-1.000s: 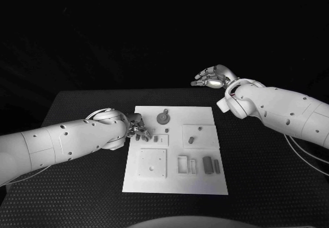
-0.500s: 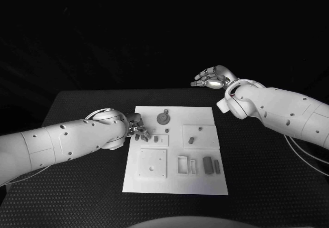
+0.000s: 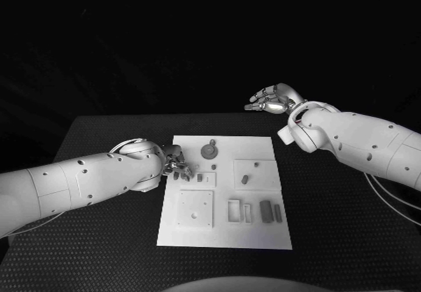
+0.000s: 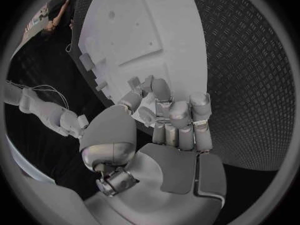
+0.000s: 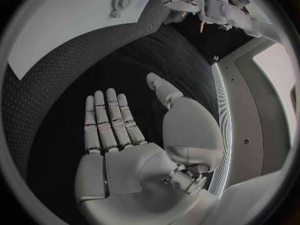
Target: Assemble the parts on the task board
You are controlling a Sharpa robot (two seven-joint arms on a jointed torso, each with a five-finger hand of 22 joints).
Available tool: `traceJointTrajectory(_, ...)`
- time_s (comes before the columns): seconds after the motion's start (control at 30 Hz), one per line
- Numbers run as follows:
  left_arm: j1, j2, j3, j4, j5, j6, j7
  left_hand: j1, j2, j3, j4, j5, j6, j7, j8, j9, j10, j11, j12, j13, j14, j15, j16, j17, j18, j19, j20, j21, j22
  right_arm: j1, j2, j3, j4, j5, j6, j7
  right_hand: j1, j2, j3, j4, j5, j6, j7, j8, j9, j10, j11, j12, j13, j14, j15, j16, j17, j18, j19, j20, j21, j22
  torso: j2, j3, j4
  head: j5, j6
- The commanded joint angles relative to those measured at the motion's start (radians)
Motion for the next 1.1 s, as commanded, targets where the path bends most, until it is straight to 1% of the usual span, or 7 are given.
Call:
traceJointTrajectory(0.03,0.0,0.001,0.0,0.003,-0.005,0.003,0.004,0.039,0.045,0.041,-0.044,0.004,0.006,-0.003,0.007,0.0,0.0,-0.005,0.004,0.001,0.004,-0.014,0.005,0.001,0.015,0.004,-0.064,0.004,0.002,0.0,0.0,0.0,0.002,0.0,0.012,0.008,-0.011,0.002,0.0,0.005,0.006,-0.007,0.011,0.006,-0.001,0.0,0.007,-0.006,-0.001,-0.008,0.0,0.003,-0.001,-0.014,0.005,0.0,-0.006,0.002,0.0,0.0007,-0.0003,0.0,0.0)
traceJointTrajectory(0.07,0.0,0.001,0.0,0.002,-0.005,0.003,0.005,0.034,0.039,0.039,-0.041,0.001,0.007,-0.003,0.007,0.0,0.0,-0.004,0.005,0.001,0.003,-0.013,0.005,0.0,0.015,0.005,-0.064,0.004,0.001,0.0,0.0,0.0,0.002,0.0,0.012,0.008,-0.012,0.002,-0.001,0.005,0.006,-0.007,0.011,0.006,-0.001,0.0,0.007,-0.006,-0.001,-0.008,0.0,0.003,-0.001,-0.014,0.005,0.0,-0.007,0.002,0.0,0.0009,-0.0004,0.0,0.0)
traceJointTrajectory(0.43,0.0,0.001,0.0,-0.001,-0.007,0.002,0.008,0.02,0.014,0.037,-0.02,-0.028,0.008,-0.003,0.009,-0.001,-0.001,-0.001,0.01,0.001,0.003,-0.011,0.004,-0.002,0.017,0.006,-0.065,0.002,0.0,0.0,0.0,0.0,0.002,0.0,0.012,0.007,-0.014,0.001,-0.001,0.006,0.007,-0.007,0.011,0.006,-0.001,0.0,0.007,-0.006,-0.002,-0.008,0.0,0.003,-0.002,-0.014,0.005,0.0,-0.008,0.002,0.001,0.0001,-0.0005,-0.001,0.0)
traceJointTrajectory(0.47,0.0,0.001,0.0,-0.002,-0.007,0.002,0.008,0.017,0.009,0.036,-0.016,-0.034,0.008,-0.003,0.009,-0.002,-0.001,0.0,0.01,0.001,0.003,-0.01,0.004,-0.002,0.017,0.007,-0.065,0.002,0.0,0.0,0.0,0.0,0.002,0.0,0.012,0.007,-0.014,0.001,-0.001,0.007,0.007,-0.007,0.011,0.006,-0.001,0.0,0.007,-0.006,-0.002,-0.008,0.0,0.003,-0.002,-0.014,0.005,0.0,-0.008,0.002,0.0,0.0001,-0.0002,-0.001,-0.001)
traceJointTrajectory(0.63,0.0,0.001,0.0,-0.002,-0.005,-0.001,0.009,0.001,-0.025,0.035,0.019,-0.094,0.007,-0.003,0.011,-0.003,-0.003,0.0,0.014,-0.003,0.002,-0.01,0.003,-0.005,0.018,0.007,-0.067,-0.001,-0.001,0.0,0.0,0.0,0.002,0.0,0.012,0.007,-0.015,0.001,-0.002,0.007,0.008,-0.007,0.012,0.006,-0.001,0.0,0.007,-0.006,-0.002,-0.009,0.0,0.004,-0.002,-0.014,0.005,0.0,-0.008,0.002,0.0,0.0,0.0002,-0.001,-0.001)
traceJointTrajectory(0.87,0.0,0.001,0.0,-0.003,-0.005,-0.002,0.01,-0.018,-0.056,0.033,0.056,-0.141,0.006,-0.003,0.012,-0.004,-0.004,0.0,0.016,-0.006,0.002,-0.011,0.003,-0.007,0.019,0.007,-0.069,-0.003,-0.001,0.0,-0.001,0.0,0.002,0.003,0.012,0.009,-0.017,0.0,-0.003,0.009,0.009,-0.008,0.012,0.006,-0.002,0.0,0.008,-0.006,-0.002,-0.009,0.001,0.004,-0.003,-0.014,0.005,0.001,-0.01,0.003,0.0,-0.0006,0.0001,-0.002,-0.001)
traceJointTrajectory(1.1,0.0,0.0,0.0,-0.004,-0.004,0.0,0.01,-0.026,-0.068,0.034,0.072,-0.15,0.006,-0.004,0.013,-0.004,-0.004,-0.001,0.018,-0.008,0.002,-0.011,0.004,-0.008,0.019,0.007,-0.069,-0.004,-0.001,0.0,-0.001,0.0,0.003,0.003,0.013,0.009,-0.02,-0.003,-0.004,0.011,0.011,-0.008,0.012,0.006,-0.002,-0.001,0.008,-0.007,-0.002,-0.01,0.001,0.004,-0.004,-0.014,0.005,0.001,-0.011,0.004,0.001,-0.0004,0.0002,-0.002,-0.002)
